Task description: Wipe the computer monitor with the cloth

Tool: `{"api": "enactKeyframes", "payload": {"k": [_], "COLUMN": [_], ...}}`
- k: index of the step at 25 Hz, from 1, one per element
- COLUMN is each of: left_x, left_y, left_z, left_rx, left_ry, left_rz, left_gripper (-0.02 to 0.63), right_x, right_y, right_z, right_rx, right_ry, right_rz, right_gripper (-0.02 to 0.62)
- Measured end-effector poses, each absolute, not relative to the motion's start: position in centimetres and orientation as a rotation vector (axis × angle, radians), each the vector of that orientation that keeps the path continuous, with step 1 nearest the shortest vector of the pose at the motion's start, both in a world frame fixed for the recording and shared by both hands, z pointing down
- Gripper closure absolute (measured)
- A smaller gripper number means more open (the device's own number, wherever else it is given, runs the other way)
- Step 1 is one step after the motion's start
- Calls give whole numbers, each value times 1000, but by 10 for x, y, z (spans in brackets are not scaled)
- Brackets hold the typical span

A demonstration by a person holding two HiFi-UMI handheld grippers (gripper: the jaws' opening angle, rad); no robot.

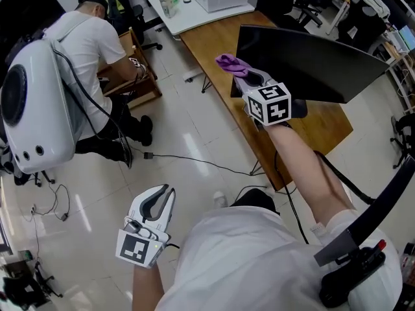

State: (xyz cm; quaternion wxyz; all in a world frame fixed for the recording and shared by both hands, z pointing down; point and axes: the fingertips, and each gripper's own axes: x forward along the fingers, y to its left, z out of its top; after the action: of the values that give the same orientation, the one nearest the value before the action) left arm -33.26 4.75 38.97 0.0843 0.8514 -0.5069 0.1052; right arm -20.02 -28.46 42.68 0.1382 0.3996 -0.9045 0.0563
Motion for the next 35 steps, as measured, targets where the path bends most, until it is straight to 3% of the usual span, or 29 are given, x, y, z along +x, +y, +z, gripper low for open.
{"api": "enactKeyframes", "payload": {"k": [35], "left_x": [-296], "left_y": [29], "left_z": [418], "left_rx": [2575], "left_ry": [-1237], "left_rz": [472], "left_gripper": [536], "right_x": [-179], "right_y": [-263], "right_z": [627], "right_rx": [1073], "right_ry": [-2383], "right_rz": [361], "right_gripper": [548]}}
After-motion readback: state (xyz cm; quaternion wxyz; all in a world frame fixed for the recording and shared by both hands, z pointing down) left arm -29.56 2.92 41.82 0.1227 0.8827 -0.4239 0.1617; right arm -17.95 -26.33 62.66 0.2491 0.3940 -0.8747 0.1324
